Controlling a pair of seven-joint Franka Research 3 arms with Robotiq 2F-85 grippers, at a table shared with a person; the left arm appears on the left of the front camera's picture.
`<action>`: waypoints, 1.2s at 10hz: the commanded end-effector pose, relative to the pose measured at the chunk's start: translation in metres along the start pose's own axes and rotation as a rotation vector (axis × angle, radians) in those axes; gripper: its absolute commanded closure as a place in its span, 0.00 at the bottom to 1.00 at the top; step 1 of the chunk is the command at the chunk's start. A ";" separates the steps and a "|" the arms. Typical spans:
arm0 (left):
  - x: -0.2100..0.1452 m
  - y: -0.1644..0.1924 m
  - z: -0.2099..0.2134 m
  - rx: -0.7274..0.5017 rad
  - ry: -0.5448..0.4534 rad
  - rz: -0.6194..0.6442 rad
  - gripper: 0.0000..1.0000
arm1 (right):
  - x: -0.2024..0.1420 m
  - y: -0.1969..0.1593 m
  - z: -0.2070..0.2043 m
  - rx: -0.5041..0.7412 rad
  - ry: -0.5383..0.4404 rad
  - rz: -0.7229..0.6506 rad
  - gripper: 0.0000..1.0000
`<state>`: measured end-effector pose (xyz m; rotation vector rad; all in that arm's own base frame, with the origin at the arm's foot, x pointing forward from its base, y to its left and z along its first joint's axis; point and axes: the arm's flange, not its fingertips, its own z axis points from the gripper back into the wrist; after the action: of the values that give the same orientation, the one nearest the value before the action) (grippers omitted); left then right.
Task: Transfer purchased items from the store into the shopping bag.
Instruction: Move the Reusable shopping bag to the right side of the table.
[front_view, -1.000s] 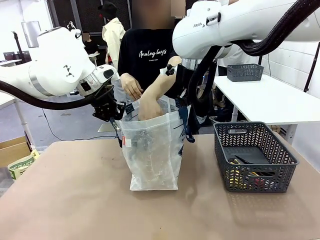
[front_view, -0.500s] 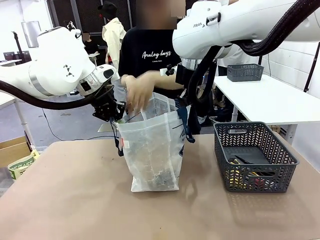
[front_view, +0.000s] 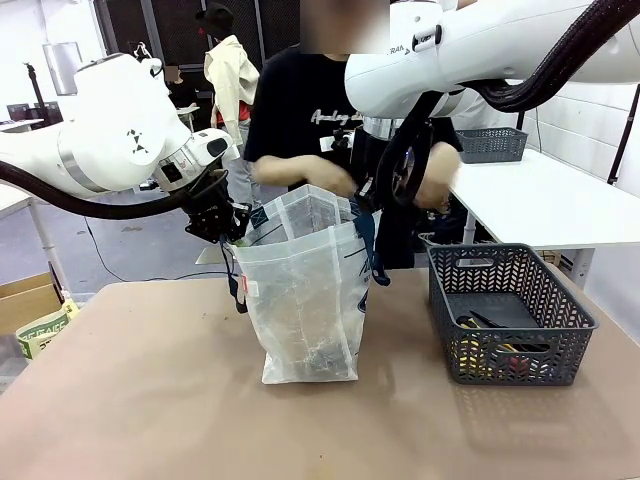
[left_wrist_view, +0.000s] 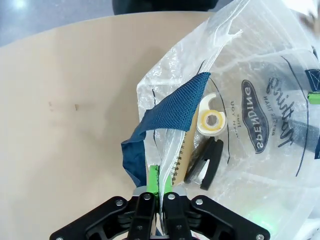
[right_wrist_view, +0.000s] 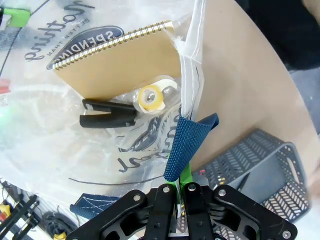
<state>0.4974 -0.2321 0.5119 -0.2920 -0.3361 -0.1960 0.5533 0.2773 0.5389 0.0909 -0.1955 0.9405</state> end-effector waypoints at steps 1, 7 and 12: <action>0.000 0.001 0.001 0.000 -0.004 0.001 1.00 | 0.000 0.000 -0.001 0.000 0.001 -0.004 1.00; 0.000 0.001 0.001 0.000 -0.004 0.001 1.00 | 0.000 0.000 -0.001 0.000 0.001 -0.004 1.00; 0.000 0.001 0.001 0.000 -0.004 0.001 1.00 | 0.000 0.000 -0.001 0.000 0.001 -0.004 1.00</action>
<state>0.4974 -0.2321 0.5120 -0.2920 -0.3361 -0.1959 0.5533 0.2773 0.5389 0.0909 -0.1955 0.9405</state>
